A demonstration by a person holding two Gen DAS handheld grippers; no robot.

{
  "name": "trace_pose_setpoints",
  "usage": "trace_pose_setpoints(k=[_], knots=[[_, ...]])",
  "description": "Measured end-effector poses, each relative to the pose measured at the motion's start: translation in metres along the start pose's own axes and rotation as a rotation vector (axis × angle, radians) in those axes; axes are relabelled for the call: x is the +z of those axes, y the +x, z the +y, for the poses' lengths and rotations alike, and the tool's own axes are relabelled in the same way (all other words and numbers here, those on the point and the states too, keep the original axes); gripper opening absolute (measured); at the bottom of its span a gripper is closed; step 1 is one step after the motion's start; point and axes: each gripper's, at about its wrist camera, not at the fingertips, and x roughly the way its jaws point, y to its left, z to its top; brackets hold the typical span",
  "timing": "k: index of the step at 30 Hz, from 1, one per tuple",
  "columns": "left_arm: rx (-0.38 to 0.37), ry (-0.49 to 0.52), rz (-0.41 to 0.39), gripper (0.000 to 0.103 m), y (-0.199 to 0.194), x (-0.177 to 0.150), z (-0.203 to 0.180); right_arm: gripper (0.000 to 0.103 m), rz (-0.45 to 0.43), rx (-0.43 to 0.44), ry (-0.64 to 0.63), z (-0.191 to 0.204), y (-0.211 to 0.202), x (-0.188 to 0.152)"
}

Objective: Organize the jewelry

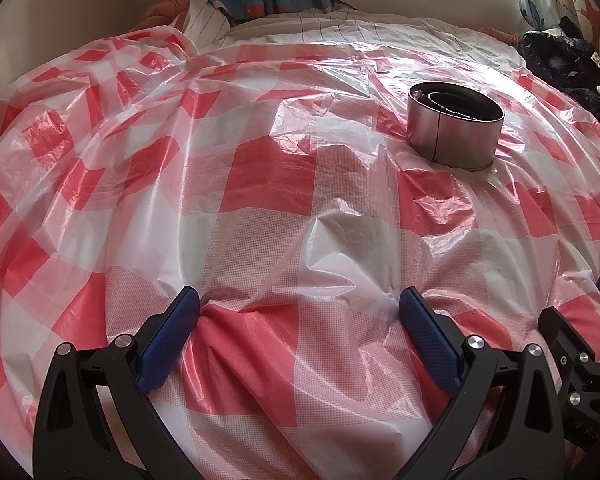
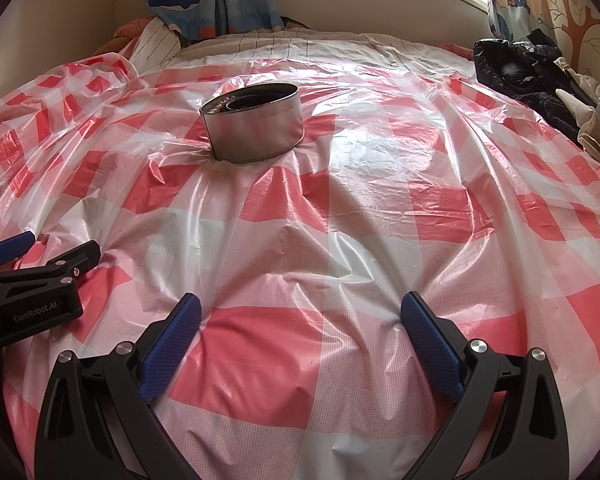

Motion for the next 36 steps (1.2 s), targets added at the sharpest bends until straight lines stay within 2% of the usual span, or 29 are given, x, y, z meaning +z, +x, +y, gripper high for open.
trace_pose_setpoints(k=[4,9,13,17,18,19,20,22,26,36], knots=[[-0.022,0.012,-0.016,0.095,-0.001,-0.002,0.001,0.096,-0.005,0.002,0.0,-0.004,0.0,0.002],[-0.039,0.013,0.005,0.096,-0.006,0.002,0.006,0.096,-0.004,0.002,0.001,-0.003,0.0,0.001],[-0.012,0.023,-0.018,0.096,-0.02,0.011,0.025,0.096,-0.004,0.005,0.004,-0.002,-0.002,0.002],[0.002,0.01,-0.047,0.096,-0.016,0.021,0.057,0.096,0.001,0.006,0.004,-0.004,-0.002,0.003],[0.016,0.001,-0.044,0.096,-0.011,0.021,0.064,0.096,0.002,0.007,0.005,-0.003,-0.002,0.002],[0.041,-0.018,0.002,0.096,0.001,0.017,0.072,0.096,0.004,0.009,0.007,-0.005,-0.002,0.003],[0.022,-0.047,0.056,0.096,0.011,0.014,0.078,0.096,0.005,0.01,0.009,-0.003,-0.002,0.003],[-0.021,-0.087,0.051,0.096,0.015,0.011,0.086,0.096,0.006,0.012,0.014,-0.005,0.0,0.004],[-0.003,-0.074,0.053,0.096,0.017,0.012,0.085,0.096,0.012,0.01,0.016,-0.005,0.001,0.004],[-0.024,-0.088,0.051,0.096,0.018,0.011,0.087,0.096,0.027,0.028,0.047,-0.004,0.002,0.004]])
